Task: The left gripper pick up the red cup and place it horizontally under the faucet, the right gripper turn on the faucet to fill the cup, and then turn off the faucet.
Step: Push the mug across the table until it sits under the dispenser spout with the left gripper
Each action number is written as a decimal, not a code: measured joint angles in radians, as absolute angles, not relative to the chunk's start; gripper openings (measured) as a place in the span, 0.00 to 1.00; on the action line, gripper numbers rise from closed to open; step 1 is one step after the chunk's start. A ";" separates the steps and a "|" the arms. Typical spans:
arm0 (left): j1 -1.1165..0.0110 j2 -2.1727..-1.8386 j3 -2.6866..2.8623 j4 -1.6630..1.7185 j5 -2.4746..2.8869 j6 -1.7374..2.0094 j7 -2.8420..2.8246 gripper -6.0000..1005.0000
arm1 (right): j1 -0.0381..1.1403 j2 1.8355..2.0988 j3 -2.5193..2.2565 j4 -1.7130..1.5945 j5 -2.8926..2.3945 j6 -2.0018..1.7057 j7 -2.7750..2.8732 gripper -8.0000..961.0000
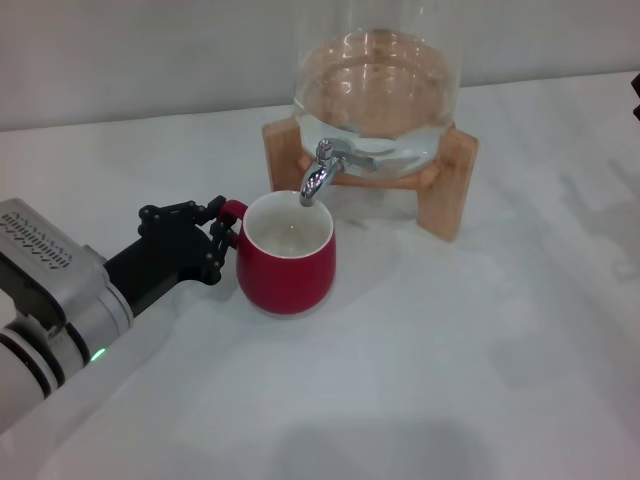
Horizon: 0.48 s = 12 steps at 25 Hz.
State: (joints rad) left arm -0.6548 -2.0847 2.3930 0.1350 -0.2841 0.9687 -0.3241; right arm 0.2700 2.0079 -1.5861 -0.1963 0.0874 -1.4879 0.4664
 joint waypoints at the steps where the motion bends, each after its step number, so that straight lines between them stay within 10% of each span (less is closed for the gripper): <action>1: -0.654 -2.085 2.393 0.137 -0.283 0.962 -0.324 0.12 | 0.270 2.008 -1.586 -0.196 0.087 -1.488 0.466 0.82; 12: -0.654 -2.085 2.393 0.138 -0.282 0.942 -0.324 0.12 | 0.269 2.008 -1.589 -0.196 0.087 -1.491 0.466 0.82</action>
State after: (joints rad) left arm -0.6543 -2.0847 2.3929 0.1381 -0.2822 0.9416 -0.3245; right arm 0.2693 2.0079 -1.5891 -0.1963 0.0874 -1.4912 0.4664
